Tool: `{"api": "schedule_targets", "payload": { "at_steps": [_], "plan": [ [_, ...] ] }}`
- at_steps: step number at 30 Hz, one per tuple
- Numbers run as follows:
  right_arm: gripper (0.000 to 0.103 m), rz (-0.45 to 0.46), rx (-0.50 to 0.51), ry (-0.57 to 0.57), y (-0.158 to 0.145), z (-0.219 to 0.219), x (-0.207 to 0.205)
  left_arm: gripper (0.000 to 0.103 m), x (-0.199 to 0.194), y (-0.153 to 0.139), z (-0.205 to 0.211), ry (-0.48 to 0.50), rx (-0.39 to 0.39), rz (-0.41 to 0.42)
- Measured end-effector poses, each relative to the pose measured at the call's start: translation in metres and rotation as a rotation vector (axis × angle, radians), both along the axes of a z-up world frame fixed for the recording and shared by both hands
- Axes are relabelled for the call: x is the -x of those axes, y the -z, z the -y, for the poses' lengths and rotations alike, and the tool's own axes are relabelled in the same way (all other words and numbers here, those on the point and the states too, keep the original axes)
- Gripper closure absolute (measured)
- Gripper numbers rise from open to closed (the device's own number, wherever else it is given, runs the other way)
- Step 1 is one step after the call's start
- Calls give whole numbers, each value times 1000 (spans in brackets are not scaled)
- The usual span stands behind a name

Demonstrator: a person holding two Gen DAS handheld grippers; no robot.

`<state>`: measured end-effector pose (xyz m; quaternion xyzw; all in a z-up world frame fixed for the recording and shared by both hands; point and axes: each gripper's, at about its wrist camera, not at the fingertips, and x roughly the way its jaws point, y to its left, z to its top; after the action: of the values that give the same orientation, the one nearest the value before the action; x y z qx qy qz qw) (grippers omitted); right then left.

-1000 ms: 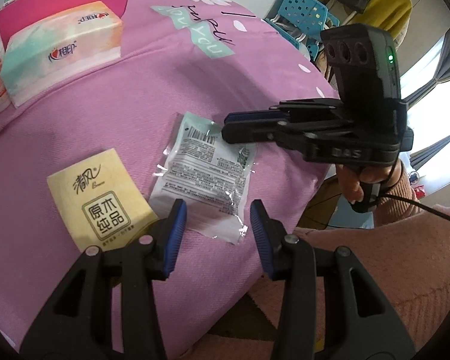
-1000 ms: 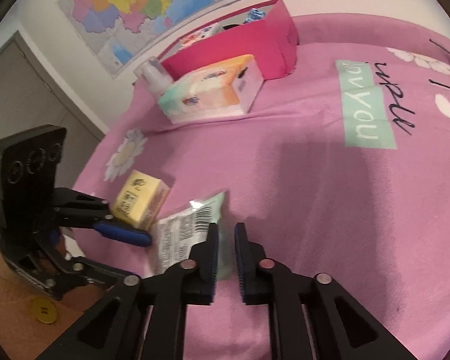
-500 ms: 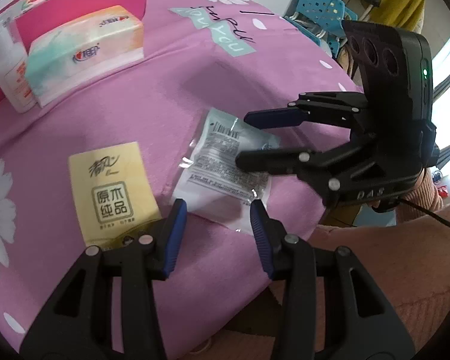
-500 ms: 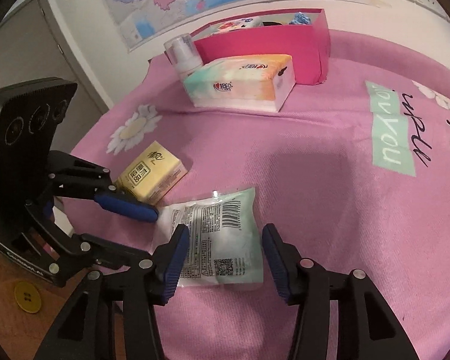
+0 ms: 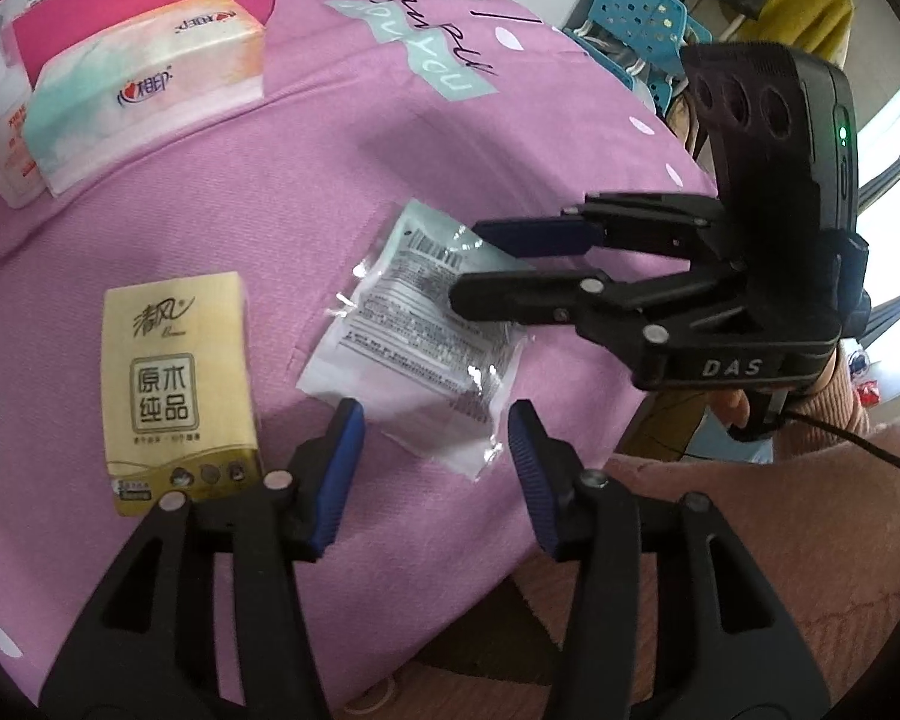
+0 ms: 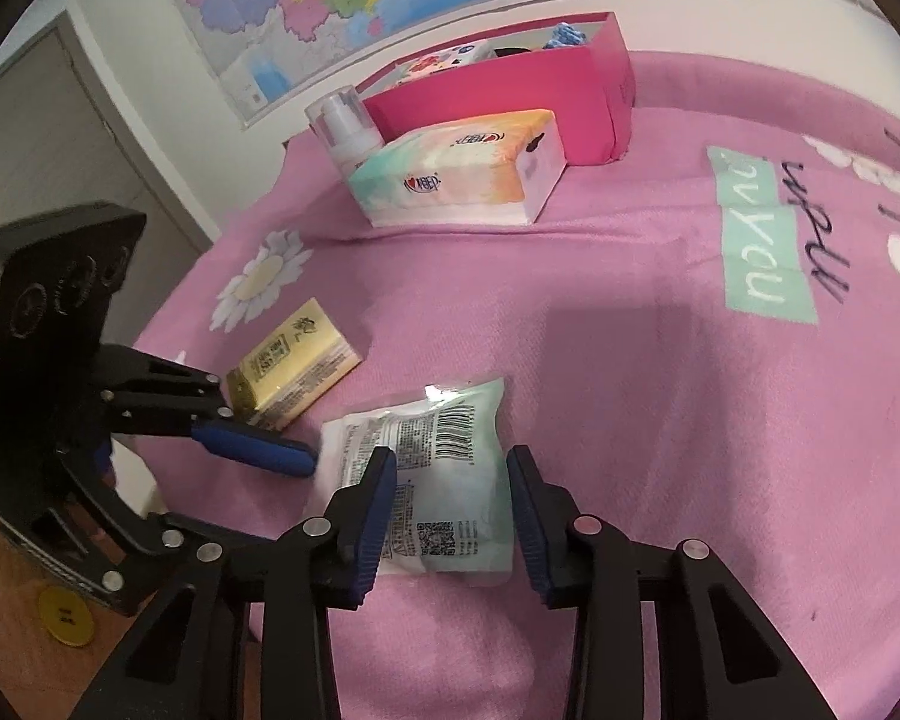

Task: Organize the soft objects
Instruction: 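Move the right gripper to the clear plastic packet and grasp it, then carry the clear plastic packet into the pink box and release it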

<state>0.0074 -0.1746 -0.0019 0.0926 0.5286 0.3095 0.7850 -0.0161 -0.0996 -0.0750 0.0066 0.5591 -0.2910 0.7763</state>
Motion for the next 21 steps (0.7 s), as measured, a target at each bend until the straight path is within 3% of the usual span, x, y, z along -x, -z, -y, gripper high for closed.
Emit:
{"api": "schedule_targets", "payload": {
  "at_steps": [7, 12, 17, 21],
  "plan": [
    [67, -78, -166, 22, 3, 12, -1, 52, -3, 0, -1, -24, 24, -8],
    [67, -97, -207, 17, 4, 12, -1, 51, -5, 0, -3, -33, 44, -11],
    [85, -112, -201, 29, 9, 15, -3, 51, -8, 0, -6, -50, 60, -5],
    [85, -123, -210, 34, 12, 17, -4, 49, -11, 0, -7, -57, 71, -2]
  ]
}}
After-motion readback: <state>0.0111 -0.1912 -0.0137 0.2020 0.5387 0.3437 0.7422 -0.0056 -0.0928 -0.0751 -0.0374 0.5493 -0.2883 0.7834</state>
